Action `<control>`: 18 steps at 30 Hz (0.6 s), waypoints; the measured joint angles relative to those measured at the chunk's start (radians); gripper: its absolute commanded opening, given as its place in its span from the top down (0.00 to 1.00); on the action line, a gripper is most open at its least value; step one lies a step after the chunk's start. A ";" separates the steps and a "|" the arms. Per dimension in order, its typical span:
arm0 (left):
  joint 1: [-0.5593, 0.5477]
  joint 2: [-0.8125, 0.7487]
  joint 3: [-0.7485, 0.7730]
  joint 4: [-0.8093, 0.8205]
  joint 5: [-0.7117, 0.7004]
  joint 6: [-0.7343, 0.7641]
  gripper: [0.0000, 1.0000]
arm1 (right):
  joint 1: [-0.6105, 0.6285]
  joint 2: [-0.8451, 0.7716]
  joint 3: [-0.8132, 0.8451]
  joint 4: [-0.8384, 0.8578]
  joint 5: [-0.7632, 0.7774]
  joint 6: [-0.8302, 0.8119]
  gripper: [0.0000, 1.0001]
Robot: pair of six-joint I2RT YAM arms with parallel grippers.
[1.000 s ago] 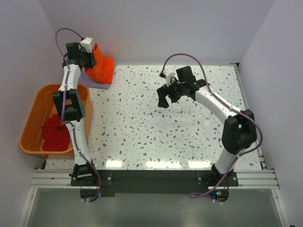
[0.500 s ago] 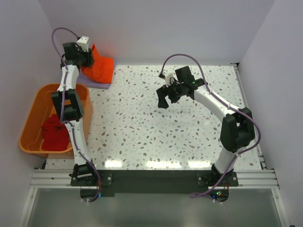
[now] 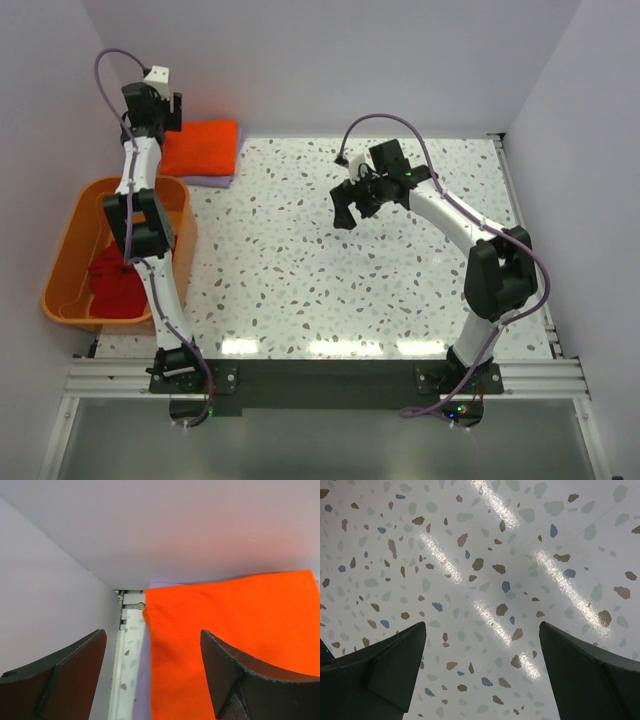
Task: Fold and stack the t-shirts
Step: Neatly place the folded tshirt to the corner, then reset both grippers
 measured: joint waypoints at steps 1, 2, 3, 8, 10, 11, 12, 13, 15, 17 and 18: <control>0.004 -0.007 0.000 -0.001 -0.004 0.001 0.17 | 0.000 0.000 0.000 -0.002 0.000 -0.002 0.01; 0.008 -0.016 0.000 -0.002 -0.005 0.002 0.15 | 0.000 0.000 0.000 -0.005 0.000 -0.003 0.01; 0.011 -0.027 0.000 -0.006 -0.002 0.002 0.13 | 0.000 0.000 0.000 -0.006 0.000 -0.005 0.01; 0.019 -0.151 -0.076 -0.031 0.068 -0.010 0.01 | 0.000 -0.001 0.000 -0.010 0.001 -0.017 0.01; 0.018 -0.196 -0.099 -0.038 0.098 -0.024 0.00 | 0.000 -0.003 -0.001 -0.009 0.005 -0.020 0.01; 0.016 -0.223 -0.108 -0.044 0.115 -0.032 0.00 | 0.000 -0.008 -0.003 -0.007 0.012 -0.022 0.01; 0.014 -0.247 -0.115 -0.052 0.130 -0.036 0.00 | 0.000 -0.016 -0.008 -0.004 0.019 -0.023 0.01; 0.011 -0.273 -0.123 -0.058 0.143 -0.042 0.00 | 0.000 -0.026 -0.013 -0.005 0.023 -0.024 0.01; 0.002 -0.322 -0.142 -0.072 0.163 -0.050 0.00 | 0.000 -0.050 -0.025 -0.001 0.032 -0.026 0.01; -0.021 -0.391 -0.188 -0.098 0.178 -0.047 0.00 | 0.000 -0.082 -0.037 0.006 0.047 -0.027 0.01; -0.036 -0.425 -0.216 -0.107 0.181 -0.044 0.00 | -0.001 -0.095 -0.042 0.010 0.048 -0.027 0.01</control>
